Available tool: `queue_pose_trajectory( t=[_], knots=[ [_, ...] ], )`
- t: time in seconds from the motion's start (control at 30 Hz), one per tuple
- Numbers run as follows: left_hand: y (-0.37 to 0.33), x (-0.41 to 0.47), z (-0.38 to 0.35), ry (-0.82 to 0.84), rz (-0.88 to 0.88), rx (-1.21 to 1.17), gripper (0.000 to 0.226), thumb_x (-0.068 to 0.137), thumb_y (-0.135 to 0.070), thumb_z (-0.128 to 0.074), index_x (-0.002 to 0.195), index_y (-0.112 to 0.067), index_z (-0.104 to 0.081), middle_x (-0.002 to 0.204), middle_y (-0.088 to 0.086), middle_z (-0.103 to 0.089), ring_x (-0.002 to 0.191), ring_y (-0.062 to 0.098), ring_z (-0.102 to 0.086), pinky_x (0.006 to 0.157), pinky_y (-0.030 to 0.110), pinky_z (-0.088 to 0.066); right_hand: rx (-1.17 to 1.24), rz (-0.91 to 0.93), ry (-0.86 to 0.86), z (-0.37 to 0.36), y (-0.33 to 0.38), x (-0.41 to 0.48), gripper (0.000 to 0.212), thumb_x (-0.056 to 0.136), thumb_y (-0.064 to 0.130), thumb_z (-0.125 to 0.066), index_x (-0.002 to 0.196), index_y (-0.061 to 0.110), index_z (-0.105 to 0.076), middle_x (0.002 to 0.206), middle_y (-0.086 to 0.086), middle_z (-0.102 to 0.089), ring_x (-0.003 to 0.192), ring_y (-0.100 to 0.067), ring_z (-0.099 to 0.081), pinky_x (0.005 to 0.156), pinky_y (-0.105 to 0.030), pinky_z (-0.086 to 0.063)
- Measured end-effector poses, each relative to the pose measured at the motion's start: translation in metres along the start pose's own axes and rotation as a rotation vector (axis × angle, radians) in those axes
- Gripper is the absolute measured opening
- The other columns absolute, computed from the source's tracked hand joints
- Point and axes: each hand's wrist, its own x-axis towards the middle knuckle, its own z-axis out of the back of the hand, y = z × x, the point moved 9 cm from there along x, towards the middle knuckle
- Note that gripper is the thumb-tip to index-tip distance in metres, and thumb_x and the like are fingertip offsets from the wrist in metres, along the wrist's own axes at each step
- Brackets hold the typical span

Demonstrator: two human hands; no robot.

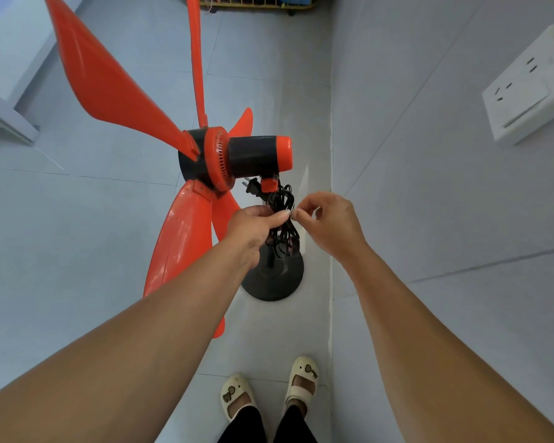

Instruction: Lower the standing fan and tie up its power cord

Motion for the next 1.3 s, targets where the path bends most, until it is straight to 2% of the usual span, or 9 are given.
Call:
queue_pose_trajectory(
  t=[0.13, 0.23, 0.33, 0.4, 0.47, 0.7, 0.9, 1.1, 1.3],
  knots=[
    [0.003, 0.0, 0.001, -0.048, 0.01, -0.021, 0.018, 0.078, -0.002, -0.077, 0.09, -0.012, -0.068, 0.102, 0.012, -0.074, 0.103, 0.03, -0.069, 0.102, 0.047, -0.05, 0.275, -0.385, 0.1, -0.019, -0.02, 0.0, 0.023, 0.081, 0.016, -0.066, 0.076, -0.007, -0.065, 0.068, -0.01, -0.053, 0.062, -0.017, -0.046, 0.06, -0.028, -0.037],
    [0.002, 0.002, 0.002, -0.091, 0.025, -0.014, 0.023, 0.076, 0.0, -0.079, 0.086, -0.014, -0.064, 0.104, 0.013, -0.073, 0.104, 0.03, -0.069, 0.102, 0.045, -0.049, 0.371, -0.635, 0.13, -0.022, -0.031, -0.008, 0.019, 0.078, 0.02, -0.072, 0.075, 0.005, -0.061, 0.062, -0.002, -0.05, 0.048, -0.012, -0.039, 0.045, -0.02, -0.031],
    [-0.001, 0.002, 0.003, -0.134, 0.027, 0.003, 0.028, 0.077, 0.0, -0.079, 0.096, -0.013, -0.062, 0.104, 0.009, -0.072, 0.102, 0.026, -0.068, 0.096, 0.037, -0.051, 0.333, -0.593, 0.137, -0.02, -0.029, -0.007, 0.029, 0.081, 0.023, -0.075, 0.081, -0.005, -0.065, 0.065, -0.006, -0.051, 0.05, -0.013, -0.039, 0.046, -0.025, -0.037],
    [-0.004, -0.001, 0.002, -0.133, 0.023, 0.01, 0.035, 0.08, -0.002, -0.076, 0.111, -0.01, -0.064, 0.098, 0.006, -0.07, 0.092, 0.019, -0.066, 0.078, 0.023, -0.049, 0.321, -0.513, 0.12, -0.015, -0.021, -0.005, 0.038, 0.085, 0.021, -0.072, 0.096, -0.015, -0.066, 0.08, -0.019, -0.064, 0.068, -0.028, -0.059, 0.073, -0.045, -0.056],
    [-0.007, -0.006, -0.001, -0.109, 0.027, 0.018, 0.034, 0.084, -0.003, -0.073, 0.117, -0.007, -0.065, 0.1, 0.007, -0.07, 0.087, 0.015, -0.065, 0.069, 0.017, -0.044, 0.284, -0.46, 0.119, -0.009, -0.013, -0.005, 0.03, 0.089, 0.019, -0.067, 0.101, -0.008, -0.069, 0.103, -0.024, -0.071, 0.095, -0.037, -0.067, 0.094, -0.051, -0.051],
    [-0.011, -0.019, -0.001, -0.105, 0.126, 0.067, 0.037, 0.089, -0.009, -0.068, 0.126, -0.008, -0.063, 0.126, 0.005, -0.066, 0.116, 0.018, -0.058, 0.098, 0.031, -0.041, 0.328, -0.471, 0.26, -0.005, -0.002, -0.011, 0.032, 0.095, 0.014, -0.059, 0.127, 0.013, -0.063, 0.109, -0.002, -0.067, 0.071, -0.004, -0.06, 0.055, -0.015, -0.041],
    [-0.017, -0.035, 0.003, -0.092, 0.201, 0.048, 0.036, 0.092, -0.012, -0.064, 0.127, -0.005, -0.059, 0.102, 0.003, -0.059, 0.104, 0.022, -0.054, 0.088, 0.033, -0.042, 0.229, -0.486, 0.32, 0.001, 0.004, -0.023, 0.034, 0.094, 0.018, -0.061, 0.127, 0.014, -0.062, 0.122, -0.016, -0.066, 0.111, -0.032, -0.064, 0.093, -0.044, -0.053],
    [-0.034, -0.057, 0.01, -0.109, 0.17, 0.064, 0.04, 0.094, -0.011, -0.061, 0.133, -0.005, -0.055, 0.118, 0.008, -0.058, 0.114, 0.024, -0.055, 0.096, 0.035, -0.042, 0.147, -0.444, 0.333, 0.014, 0.018, -0.031, 0.036, 0.092, 0.02, -0.063, 0.127, 0.013, -0.063, 0.123, -0.017, -0.065, 0.11, -0.034, -0.063, 0.096, -0.047, -0.053],
    [-0.074, -0.087, 0.011, -0.107, -0.131, 0.381, 0.043, 0.096, -0.011, -0.057, 0.138, -0.006, -0.053, 0.133, 0.01, -0.061, 0.115, 0.023, -0.059, 0.095, 0.029, -0.042, 0.012, -0.368, 0.3, 0.034, 0.03, -0.044, 0.053, 0.089, 0.031, -0.067, 0.139, 0.021, -0.052, 0.143, -0.002, -0.054, 0.128, -0.025, -0.052, 0.097, -0.031, -0.044]
  ],
)
